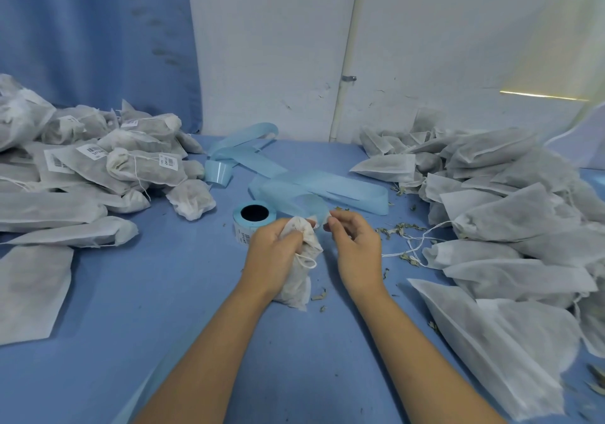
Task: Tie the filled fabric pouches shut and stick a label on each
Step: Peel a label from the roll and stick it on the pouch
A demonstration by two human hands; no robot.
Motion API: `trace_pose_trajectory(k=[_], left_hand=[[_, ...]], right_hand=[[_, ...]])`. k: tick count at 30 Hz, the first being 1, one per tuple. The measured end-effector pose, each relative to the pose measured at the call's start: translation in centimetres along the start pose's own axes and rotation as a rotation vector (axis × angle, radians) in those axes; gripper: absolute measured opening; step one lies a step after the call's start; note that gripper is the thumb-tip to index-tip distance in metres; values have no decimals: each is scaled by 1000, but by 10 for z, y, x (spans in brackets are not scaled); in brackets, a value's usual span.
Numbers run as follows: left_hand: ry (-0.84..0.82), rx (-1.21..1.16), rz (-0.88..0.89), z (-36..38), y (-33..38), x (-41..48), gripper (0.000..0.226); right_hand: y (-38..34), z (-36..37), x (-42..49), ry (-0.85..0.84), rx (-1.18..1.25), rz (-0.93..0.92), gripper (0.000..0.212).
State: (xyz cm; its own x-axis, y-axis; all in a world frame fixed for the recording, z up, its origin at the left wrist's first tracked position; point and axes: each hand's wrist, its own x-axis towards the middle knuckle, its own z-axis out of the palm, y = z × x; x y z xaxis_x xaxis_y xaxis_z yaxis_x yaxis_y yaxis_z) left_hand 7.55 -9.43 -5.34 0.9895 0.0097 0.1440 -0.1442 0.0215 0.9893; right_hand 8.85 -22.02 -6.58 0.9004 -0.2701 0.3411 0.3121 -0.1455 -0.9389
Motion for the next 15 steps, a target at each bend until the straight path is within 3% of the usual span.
trace_pose_trajectory(k=[5,9,15], left_hand=[[56,-5,-26,0,5,1,18],[115,-15,25,-5,6,5,34],[42,-225,34,-5,10,11,48]], right_hand=[[5,-5,5,195,-32,26,11],[6,-8,7,282,-4,54,12],[-3,-7,7,261,158,134,27]])
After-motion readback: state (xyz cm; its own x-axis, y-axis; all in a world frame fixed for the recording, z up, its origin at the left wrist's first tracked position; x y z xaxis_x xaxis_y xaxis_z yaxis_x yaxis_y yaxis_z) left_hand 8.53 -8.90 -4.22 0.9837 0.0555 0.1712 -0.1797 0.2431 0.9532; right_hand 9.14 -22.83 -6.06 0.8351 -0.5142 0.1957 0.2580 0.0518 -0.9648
